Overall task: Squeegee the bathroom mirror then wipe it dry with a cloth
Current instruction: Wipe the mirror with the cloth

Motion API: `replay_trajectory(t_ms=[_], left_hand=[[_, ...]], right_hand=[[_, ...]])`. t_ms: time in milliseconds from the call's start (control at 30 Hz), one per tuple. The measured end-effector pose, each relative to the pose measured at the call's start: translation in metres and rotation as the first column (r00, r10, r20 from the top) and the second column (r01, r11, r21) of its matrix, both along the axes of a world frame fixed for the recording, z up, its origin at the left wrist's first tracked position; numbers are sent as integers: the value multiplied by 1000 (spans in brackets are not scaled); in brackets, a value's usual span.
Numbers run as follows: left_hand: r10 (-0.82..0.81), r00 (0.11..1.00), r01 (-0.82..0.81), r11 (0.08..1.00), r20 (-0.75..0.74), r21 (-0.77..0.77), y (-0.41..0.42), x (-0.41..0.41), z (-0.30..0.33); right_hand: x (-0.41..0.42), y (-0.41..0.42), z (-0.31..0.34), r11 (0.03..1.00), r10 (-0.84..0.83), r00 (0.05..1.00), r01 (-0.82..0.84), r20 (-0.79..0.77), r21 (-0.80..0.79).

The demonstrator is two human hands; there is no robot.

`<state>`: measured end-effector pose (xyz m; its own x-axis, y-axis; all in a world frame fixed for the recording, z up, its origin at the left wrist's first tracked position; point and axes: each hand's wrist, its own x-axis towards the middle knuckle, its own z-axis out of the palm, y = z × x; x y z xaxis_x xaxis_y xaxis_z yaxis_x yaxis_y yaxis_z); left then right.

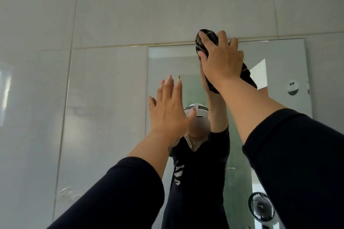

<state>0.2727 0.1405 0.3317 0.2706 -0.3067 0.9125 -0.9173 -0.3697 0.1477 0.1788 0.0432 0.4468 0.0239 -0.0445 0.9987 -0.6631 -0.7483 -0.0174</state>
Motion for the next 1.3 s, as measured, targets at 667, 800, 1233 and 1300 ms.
replay_trajectory(t_ms=[667, 800, 1233, 1300], left_hand=[[44, 999, -44, 999, 23, -2, -11, -1, -5], [51, 998, -51, 999, 29, -3, -9, 0, -4], [-92, 996, 88, 980, -15, -177, 29, 14, 1], [-44, 998, 37, 985, -37, -170, 39, 24, -2]], right_hand=[[-121, -93, -25, 939, -85, 930, -46, 359, 341], [-110, -87, -37, 914, -89, 886, -109, 455, 391], [17, 11, -46, 992, 74, 992, -84, 104, 95], [35, 26, -47, 995, 81, 996, -83, 29, 53]])
